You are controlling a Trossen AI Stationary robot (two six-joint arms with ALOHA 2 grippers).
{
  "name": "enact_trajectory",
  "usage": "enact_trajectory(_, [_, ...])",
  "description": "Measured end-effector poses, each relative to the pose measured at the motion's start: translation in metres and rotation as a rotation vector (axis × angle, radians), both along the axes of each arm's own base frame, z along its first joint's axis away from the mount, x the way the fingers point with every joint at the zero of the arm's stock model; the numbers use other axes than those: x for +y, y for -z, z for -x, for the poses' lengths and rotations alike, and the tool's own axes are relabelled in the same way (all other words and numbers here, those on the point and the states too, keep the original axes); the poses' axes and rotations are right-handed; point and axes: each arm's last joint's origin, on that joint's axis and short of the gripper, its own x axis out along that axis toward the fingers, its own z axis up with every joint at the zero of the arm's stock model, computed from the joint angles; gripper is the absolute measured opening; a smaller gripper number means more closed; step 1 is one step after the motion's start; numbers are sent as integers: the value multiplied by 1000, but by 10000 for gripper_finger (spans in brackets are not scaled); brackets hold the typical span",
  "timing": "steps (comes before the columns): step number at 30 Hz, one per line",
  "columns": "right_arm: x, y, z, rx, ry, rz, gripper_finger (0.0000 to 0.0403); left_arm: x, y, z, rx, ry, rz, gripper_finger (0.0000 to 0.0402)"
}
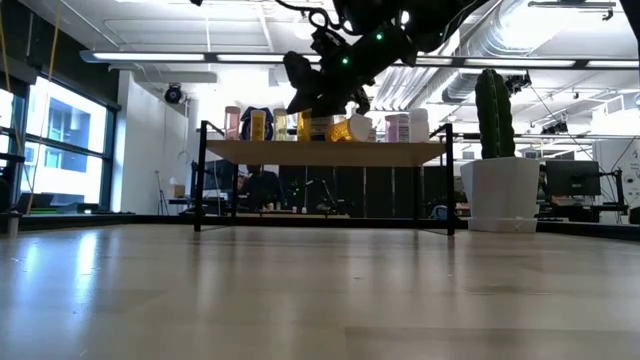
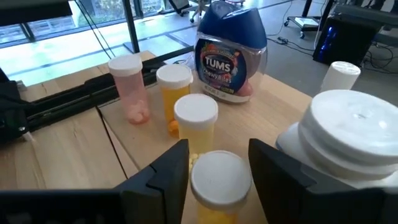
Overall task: Pick and place medicine bottles onto shelf by color
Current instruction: Adjust the orange pill bottle on the shelf
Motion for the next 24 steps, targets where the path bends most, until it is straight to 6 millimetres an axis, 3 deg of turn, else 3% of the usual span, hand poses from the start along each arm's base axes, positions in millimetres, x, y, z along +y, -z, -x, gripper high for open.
enact_trajectory(13, [3,-8,-1,-38,-32,41,158,0,0,0,1,0,0,234])
enact_trajectory(24, [7,-37,11,-88,-42,72,158,0,1,0,7,1,5,234])
